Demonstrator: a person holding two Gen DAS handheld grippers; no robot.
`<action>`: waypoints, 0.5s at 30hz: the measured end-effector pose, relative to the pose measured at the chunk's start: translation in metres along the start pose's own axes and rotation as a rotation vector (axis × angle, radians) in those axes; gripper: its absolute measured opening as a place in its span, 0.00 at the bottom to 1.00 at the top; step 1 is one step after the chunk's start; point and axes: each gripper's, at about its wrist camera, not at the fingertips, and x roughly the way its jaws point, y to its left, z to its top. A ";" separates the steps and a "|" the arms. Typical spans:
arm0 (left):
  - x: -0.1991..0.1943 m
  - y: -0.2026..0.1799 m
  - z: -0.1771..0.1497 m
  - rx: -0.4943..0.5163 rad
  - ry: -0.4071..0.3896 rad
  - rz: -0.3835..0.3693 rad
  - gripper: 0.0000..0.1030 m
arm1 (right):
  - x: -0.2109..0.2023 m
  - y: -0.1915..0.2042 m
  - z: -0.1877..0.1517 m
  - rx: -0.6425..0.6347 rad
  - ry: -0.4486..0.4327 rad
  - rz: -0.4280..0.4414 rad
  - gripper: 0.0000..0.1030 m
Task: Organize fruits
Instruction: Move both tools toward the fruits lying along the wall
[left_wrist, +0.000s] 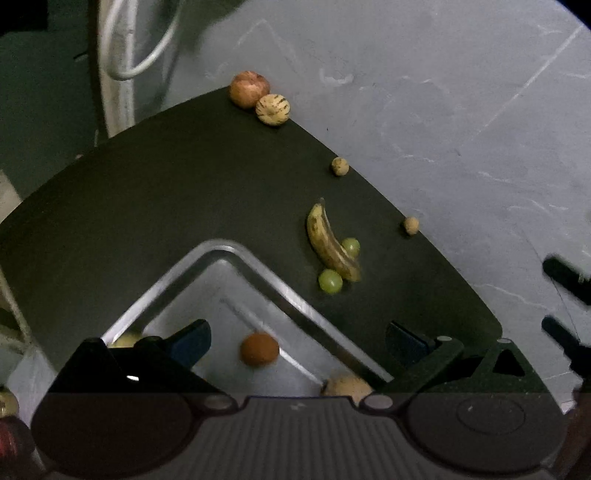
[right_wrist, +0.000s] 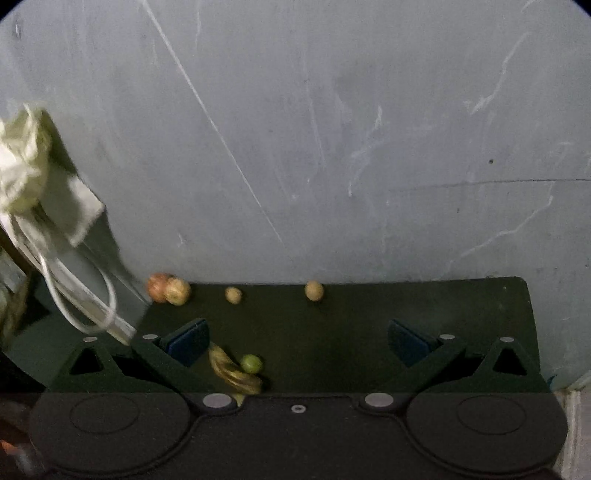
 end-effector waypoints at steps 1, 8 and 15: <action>0.007 0.002 0.007 0.001 0.006 -0.002 0.99 | 0.007 -0.001 -0.003 -0.005 0.006 -0.014 0.99; 0.053 0.008 0.040 0.040 0.056 -0.001 0.99 | 0.030 -0.006 -0.026 -0.081 0.013 -0.064 0.99; 0.089 0.001 0.055 0.052 0.089 -0.004 0.99 | 0.074 0.000 -0.020 -0.125 0.026 -0.062 0.96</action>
